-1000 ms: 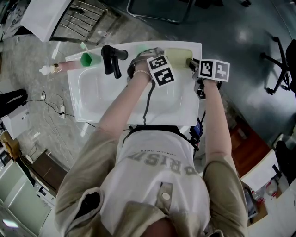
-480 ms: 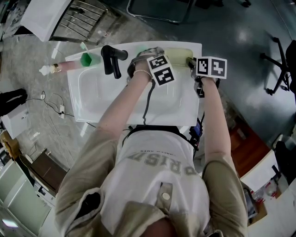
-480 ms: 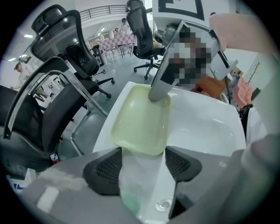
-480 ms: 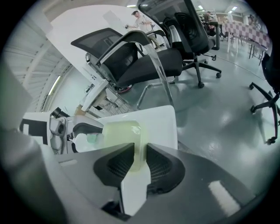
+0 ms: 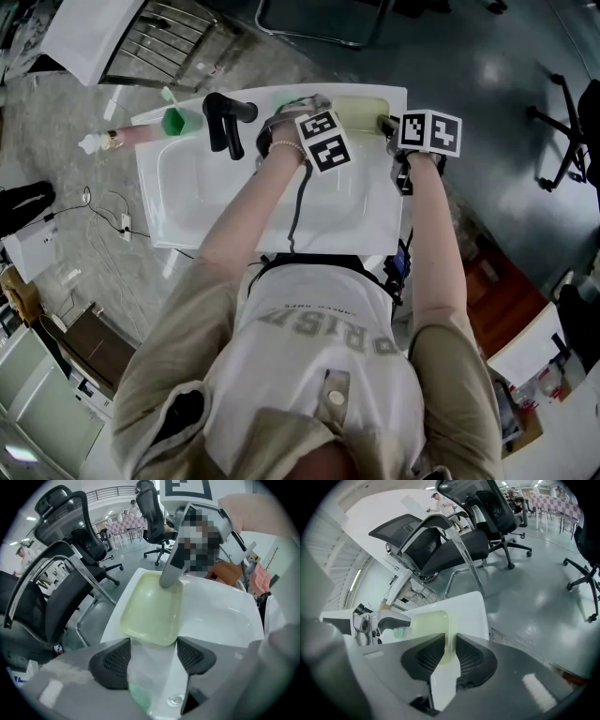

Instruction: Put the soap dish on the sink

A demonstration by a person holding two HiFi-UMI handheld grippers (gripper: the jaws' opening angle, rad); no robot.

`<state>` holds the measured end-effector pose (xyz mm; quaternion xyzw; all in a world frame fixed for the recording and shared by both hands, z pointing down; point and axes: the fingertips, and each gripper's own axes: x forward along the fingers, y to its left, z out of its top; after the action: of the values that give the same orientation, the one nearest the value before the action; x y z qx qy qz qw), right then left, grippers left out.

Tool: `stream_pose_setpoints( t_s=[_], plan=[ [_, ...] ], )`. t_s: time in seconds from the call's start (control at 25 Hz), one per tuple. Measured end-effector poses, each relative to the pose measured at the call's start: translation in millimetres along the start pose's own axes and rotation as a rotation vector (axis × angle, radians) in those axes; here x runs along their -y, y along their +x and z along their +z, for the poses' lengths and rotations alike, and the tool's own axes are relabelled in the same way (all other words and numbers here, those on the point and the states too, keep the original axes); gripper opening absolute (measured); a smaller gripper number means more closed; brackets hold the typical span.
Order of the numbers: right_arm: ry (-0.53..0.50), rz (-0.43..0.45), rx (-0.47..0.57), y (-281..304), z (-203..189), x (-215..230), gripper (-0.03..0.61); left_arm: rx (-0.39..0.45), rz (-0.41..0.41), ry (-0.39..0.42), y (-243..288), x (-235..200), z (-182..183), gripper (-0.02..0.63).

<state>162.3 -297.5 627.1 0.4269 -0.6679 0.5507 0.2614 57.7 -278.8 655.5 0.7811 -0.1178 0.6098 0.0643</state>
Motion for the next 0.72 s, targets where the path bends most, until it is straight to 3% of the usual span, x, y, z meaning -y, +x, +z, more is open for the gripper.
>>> stream_pose_setpoints(
  t_s=[0.4, 0.72],
  plan=[
    [0.056, 0.017, 0.020, -2.1, 1.5, 2.1, 0.069, 0.007, 0.012, -0.017, -3.9, -2.5, -0.6, 0.327],
    [0.046, -0.015, 0.023, -1.3, 1.2, 3.6, 0.066, 0.020, 0.033, 0.020, -7.0, -4.8, 4.3, 0.327]
  ],
)
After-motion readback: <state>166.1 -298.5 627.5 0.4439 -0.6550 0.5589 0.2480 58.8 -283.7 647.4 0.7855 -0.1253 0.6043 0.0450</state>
